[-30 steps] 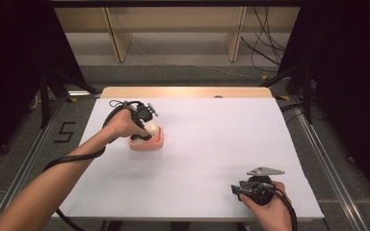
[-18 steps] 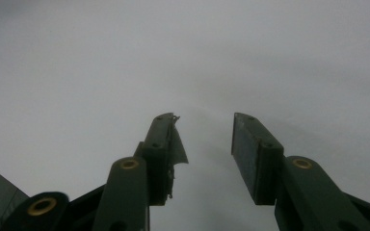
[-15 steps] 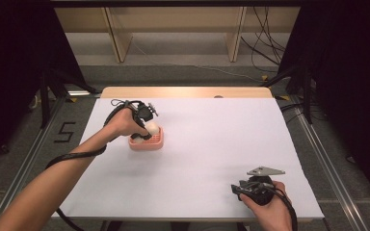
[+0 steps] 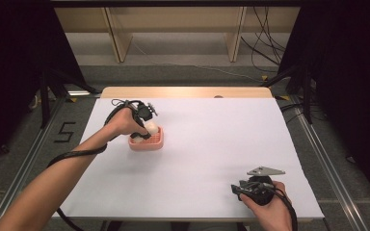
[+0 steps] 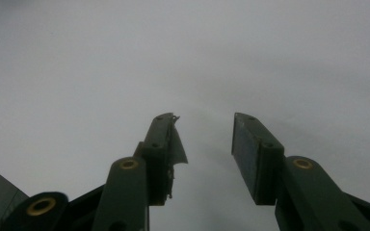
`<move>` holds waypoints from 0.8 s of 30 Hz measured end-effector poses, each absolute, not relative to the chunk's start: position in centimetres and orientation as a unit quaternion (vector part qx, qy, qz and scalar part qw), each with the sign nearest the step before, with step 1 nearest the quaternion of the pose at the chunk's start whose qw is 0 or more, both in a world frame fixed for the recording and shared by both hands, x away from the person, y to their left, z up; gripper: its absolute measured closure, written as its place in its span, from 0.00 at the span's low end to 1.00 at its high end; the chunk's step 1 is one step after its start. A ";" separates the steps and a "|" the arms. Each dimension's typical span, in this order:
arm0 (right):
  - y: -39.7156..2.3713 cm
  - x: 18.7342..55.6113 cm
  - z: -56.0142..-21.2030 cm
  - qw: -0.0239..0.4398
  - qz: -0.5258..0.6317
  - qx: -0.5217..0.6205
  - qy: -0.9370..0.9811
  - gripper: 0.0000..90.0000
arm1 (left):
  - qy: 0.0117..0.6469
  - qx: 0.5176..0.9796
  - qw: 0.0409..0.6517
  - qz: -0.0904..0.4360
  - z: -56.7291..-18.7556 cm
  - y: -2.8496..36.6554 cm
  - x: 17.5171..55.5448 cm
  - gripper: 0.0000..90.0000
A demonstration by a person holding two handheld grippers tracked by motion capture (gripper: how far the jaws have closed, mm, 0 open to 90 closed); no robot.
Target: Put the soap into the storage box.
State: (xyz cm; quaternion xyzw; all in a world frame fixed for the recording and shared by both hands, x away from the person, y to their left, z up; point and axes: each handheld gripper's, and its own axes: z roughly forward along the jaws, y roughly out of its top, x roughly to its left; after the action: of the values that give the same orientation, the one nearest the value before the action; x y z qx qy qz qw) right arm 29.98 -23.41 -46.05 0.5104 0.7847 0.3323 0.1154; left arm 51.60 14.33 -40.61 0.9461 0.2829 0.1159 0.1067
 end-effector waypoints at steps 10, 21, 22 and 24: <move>-23.4 30.0 -46.1 0.115 0.332 0.511 0.785 0.67 | 0.281 0.947 0.104 0.115 -41.0 14.4 52.0 0.55; -23.4 30.0 -46.1 0.112 0.332 0.510 0.785 0.67 | 0.267 0.952 0.096 0.115 -41.5 14.4 52.3 0.55; -23.4 30.0 -46.1 0.112 0.332 0.510 0.785 0.67 | 0.267 0.952 0.096 0.115 -41.5 14.4 52.3 0.55; -23.4 30.0 -46.1 0.112 0.332 0.510 0.785 0.67 | 0.266 0.952 0.097 0.115 -41.6 14.4 52.3 0.55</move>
State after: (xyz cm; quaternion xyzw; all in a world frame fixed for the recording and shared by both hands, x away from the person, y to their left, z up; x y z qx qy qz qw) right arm 29.99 -23.43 -46.07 0.5103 0.7852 0.3323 0.1124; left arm 52.33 14.36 -41.57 0.9522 0.2659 0.1148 0.0973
